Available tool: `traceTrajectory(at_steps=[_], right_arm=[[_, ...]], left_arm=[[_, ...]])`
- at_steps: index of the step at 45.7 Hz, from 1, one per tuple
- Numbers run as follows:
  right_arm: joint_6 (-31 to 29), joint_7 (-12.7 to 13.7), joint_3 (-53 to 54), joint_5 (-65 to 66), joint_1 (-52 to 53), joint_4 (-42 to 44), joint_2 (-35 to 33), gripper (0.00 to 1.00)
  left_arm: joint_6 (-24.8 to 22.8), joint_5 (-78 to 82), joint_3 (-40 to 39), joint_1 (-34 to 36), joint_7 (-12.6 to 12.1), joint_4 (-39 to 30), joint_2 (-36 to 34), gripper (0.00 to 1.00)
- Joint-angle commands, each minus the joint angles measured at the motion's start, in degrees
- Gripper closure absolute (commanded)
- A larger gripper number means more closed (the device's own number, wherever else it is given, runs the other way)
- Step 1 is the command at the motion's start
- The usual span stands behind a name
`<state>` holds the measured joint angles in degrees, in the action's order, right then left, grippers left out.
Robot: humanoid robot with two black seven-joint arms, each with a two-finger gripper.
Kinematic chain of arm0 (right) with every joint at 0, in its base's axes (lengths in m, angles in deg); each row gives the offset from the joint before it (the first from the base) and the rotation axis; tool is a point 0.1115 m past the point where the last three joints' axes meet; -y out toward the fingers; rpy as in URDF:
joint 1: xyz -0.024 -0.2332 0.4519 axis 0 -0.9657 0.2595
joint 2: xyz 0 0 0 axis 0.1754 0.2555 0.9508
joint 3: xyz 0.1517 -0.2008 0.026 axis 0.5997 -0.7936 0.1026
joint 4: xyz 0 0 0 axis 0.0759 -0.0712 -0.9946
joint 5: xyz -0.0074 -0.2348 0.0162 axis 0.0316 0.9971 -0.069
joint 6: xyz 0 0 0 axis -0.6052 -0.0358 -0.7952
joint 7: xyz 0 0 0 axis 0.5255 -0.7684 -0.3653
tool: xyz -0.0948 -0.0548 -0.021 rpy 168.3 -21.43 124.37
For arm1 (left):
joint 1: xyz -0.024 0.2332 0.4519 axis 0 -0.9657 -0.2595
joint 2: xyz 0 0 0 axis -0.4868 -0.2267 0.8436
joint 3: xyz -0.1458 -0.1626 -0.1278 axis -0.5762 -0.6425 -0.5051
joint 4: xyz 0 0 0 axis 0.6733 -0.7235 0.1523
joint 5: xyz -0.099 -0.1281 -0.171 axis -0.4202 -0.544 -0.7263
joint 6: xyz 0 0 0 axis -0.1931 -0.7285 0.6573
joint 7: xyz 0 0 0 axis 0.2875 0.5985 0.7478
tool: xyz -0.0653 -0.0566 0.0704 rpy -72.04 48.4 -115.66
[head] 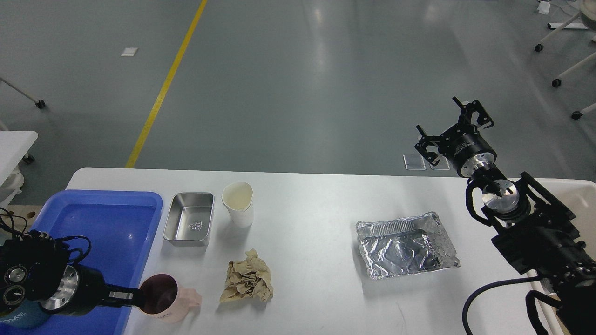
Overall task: Tidy desktop
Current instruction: 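Reach the left gripper to the pink mug and grasp it, then lift the pink mug with the left gripper over the blue bin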
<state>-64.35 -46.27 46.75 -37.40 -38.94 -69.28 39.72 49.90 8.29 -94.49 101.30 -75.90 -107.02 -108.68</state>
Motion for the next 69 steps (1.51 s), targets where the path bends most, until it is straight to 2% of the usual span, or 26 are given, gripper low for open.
traceTrajectory(at_steps=[1,17,25,30,41,53,61,69], right_arm=[[0.00,0.00,0.00,0.00,0.09,0.00,0.00,0.00],[-0.08,0.00,0.09,0.00,0.09,-0.09,-0.17,0.00],[-0.08,0.00,0.09,0.00,0.09,-0.09,-0.70,0.00],[-0.08,0.00,0.09,0.00,0.09,-0.09,-0.96,0.00],[-0.08,0.09,0.09,0.00,0.00,-0.09,-0.88,0.00],[-0.08,0.09,0.09,0.00,0.00,-0.09,-0.88,0.00],[-0.08,0.00,0.09,0.00,0.09,-0.09,-0.88,0.00],[0.09,0.09,0.09,0.00,0.70,-0.09,-0.70,0.00]], left_arm=[[0.05,-0.01,-0.08,0.00,-0.05,0.03,0.09,0.71],[-0.04,-0.10,0.10,-0.09,0.04,2.05,3.08,0.80],[-0.56,-0.45,0.10,0.00,0.04,2.22,4.22,0.91],[-3.11,-1.15,-0.43,0.44,0.04,2.49,4.22,1.00],[-6.01,-2.56,-2.97,0.70,1.45,2.05,2.82,1.00],[-11.73,-11.17,-13.78,1.06,2.50,2.05,-2.63,1.00],[-12.08,-17.49,-20.02,1.06,4.61,2.22,-8.78,1.00],[-11.38,-26.72,-23.81,0.70,4.70,2.66,-14.84,1.00]])
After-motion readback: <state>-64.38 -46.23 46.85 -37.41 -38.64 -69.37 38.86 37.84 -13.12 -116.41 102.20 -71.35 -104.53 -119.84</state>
